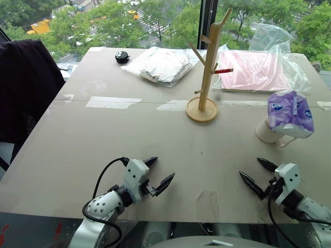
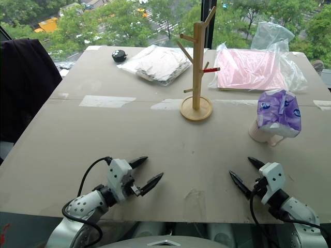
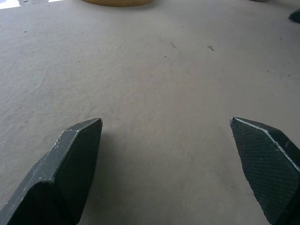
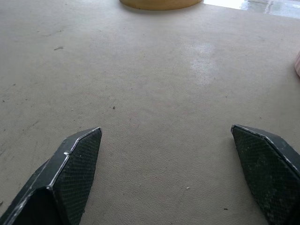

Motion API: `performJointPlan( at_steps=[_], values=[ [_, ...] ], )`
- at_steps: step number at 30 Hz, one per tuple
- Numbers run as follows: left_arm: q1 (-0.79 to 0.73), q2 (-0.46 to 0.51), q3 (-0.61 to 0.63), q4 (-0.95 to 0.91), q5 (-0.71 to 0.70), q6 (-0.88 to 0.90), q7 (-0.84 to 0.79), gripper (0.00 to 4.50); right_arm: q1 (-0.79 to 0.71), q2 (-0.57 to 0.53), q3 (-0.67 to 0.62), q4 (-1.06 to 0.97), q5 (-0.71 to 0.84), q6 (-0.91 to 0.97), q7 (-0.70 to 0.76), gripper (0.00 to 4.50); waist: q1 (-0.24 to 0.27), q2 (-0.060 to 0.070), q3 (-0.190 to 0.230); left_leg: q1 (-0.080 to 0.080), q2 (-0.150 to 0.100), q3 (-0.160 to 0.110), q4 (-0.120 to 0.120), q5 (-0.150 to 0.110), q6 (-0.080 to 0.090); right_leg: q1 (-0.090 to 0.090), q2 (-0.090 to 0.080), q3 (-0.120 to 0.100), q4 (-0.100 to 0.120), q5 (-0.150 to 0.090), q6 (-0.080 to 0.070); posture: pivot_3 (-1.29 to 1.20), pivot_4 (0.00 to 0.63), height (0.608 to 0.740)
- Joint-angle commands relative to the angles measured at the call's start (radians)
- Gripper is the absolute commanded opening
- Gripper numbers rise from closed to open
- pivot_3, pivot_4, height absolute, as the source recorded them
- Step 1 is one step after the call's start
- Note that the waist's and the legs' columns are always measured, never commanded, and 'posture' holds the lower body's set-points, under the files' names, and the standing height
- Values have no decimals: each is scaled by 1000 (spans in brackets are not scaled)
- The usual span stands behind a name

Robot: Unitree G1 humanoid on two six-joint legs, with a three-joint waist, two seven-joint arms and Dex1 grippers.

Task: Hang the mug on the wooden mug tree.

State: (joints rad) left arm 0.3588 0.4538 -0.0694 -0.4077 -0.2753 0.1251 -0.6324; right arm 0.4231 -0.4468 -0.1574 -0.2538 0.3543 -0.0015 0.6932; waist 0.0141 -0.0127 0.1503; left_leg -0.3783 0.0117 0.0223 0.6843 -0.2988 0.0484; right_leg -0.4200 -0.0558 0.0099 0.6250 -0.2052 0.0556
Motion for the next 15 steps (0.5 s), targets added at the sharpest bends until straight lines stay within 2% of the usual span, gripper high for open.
performJointPlan(
  at_steps=[1, 5, 15],
  values=[
    [-5, 0, -11, 24, 7, -10, -12, 4500, 22, 11, -20, -8, -2, -29, -7, 4477, 0, 0, 0, 0, 0, 0, 0, 0, 0, 0, 0, 0, 0, 0, 0, 0, 150, 740],
    [-15, 5, -14, 27, -5, -5, -35, 4500, 76, 36, -22, -24, -12, -64, -23, 4477, 3, 1, -1, 0, 0, -1, 0, 0, 0, 0, 0, -1, 0, 0, 0, 0, 150, 740],
    [-65, 1, -18, 29, -14, 28, -47, 4500, 80, 39, -29, -32, -13, -73, -39, 4477, 1, 1, -1, 0, 0, 0, 0, 0, 0, 0, -1, -1, 0, 0, 0, 0, 150, 740]
  ],
)
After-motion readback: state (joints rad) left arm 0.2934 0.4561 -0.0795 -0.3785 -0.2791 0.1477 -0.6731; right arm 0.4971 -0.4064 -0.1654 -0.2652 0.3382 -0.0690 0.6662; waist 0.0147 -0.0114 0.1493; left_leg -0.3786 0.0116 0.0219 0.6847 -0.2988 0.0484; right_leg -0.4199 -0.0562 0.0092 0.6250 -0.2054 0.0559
